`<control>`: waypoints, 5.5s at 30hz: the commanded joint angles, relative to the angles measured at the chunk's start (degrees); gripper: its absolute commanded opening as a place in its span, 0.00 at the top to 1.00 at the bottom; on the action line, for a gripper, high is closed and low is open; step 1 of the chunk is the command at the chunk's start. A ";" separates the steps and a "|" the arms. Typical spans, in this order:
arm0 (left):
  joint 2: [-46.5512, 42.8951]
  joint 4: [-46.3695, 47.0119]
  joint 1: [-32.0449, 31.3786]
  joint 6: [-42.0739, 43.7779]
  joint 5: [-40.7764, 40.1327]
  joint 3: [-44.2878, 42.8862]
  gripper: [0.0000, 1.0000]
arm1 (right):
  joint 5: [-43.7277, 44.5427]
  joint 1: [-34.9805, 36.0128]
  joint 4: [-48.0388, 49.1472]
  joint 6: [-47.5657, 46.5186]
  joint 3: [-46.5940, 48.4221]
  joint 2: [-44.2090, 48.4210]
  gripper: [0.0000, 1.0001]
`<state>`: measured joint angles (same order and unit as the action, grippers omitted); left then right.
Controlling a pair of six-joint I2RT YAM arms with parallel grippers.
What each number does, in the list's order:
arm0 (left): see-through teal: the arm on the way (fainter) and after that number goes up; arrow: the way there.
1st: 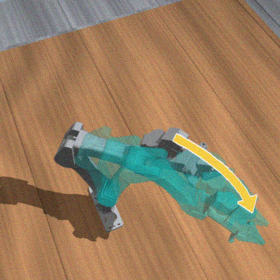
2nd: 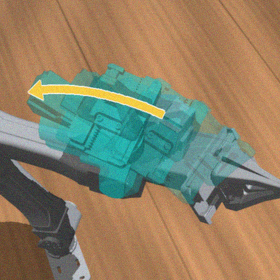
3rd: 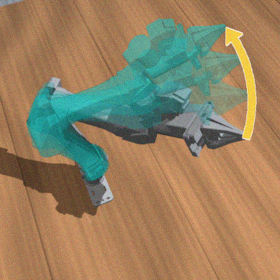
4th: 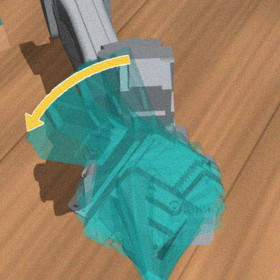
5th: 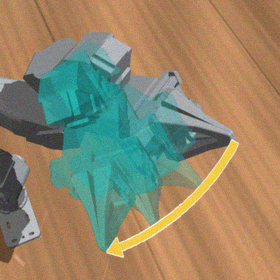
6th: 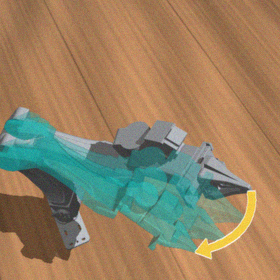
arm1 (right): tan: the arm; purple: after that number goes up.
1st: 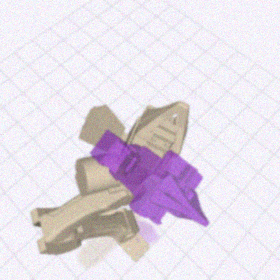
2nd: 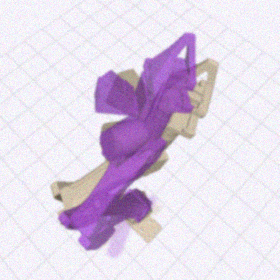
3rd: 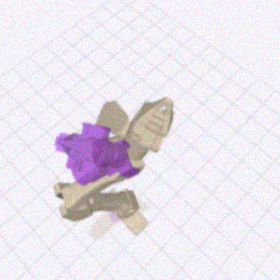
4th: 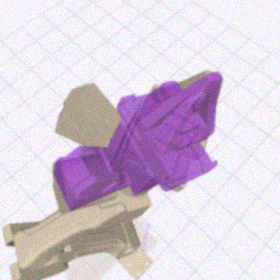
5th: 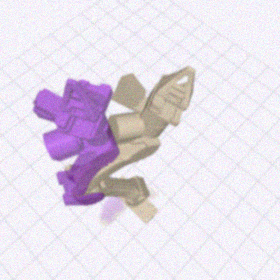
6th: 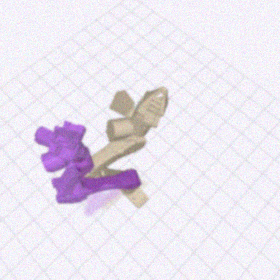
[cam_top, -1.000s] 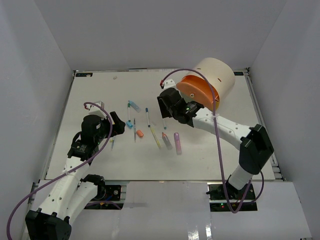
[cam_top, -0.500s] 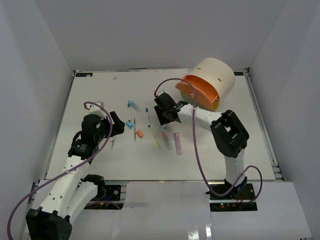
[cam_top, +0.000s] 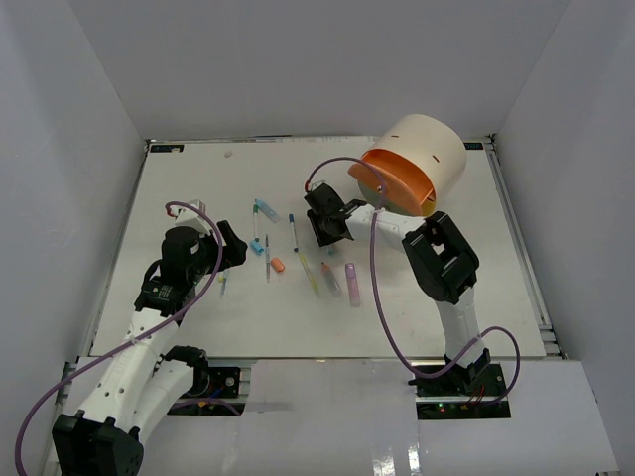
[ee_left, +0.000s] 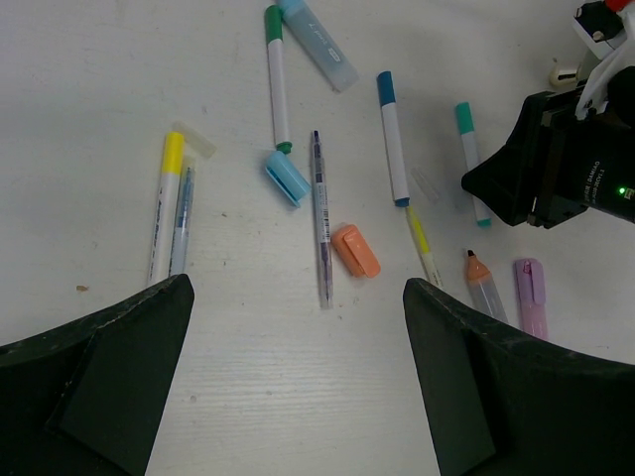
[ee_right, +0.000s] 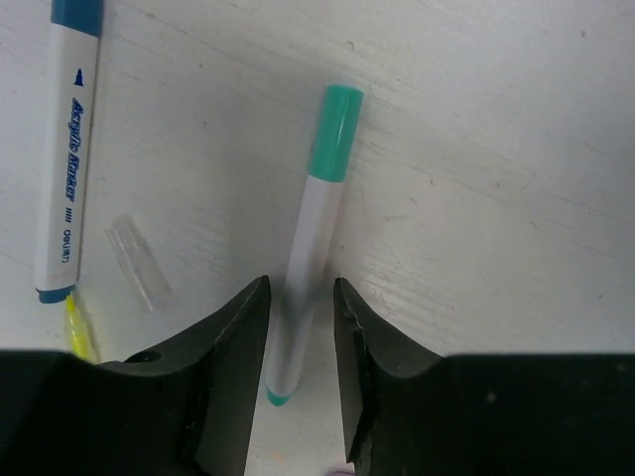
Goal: Sort the stationery into containers
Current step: Pick up the pen from the center of the board, then place the pen in the drawer, then pick up the pen from the center of the board, then place the pen in the drawer.
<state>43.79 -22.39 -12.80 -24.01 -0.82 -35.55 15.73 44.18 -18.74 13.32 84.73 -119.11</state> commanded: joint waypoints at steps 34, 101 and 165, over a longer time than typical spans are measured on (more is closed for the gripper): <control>-0.20 0.07 0.58 0.19 2.93 0.04 0.02 | -1.21 -10.69 -6.48 -41.97 8.18 34.73 0.92; 0.33 -0.63 0.76 0.10 -0.14 -0.13 0.02 | -5.71 3.18 3.00 5.13 12.57 3.45 0.32; 1.12 -0.72 0.84 0.02 0.73 -0.22 0.02 | -6.22 -13.93 7.76 -39.59 -7.11 43.52 0.92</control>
<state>44.86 -22.72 -12.10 -24.03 -0.43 -35.55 14.31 32.69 -9.28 -19.20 80.20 -76.60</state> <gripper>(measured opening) 0.979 0.198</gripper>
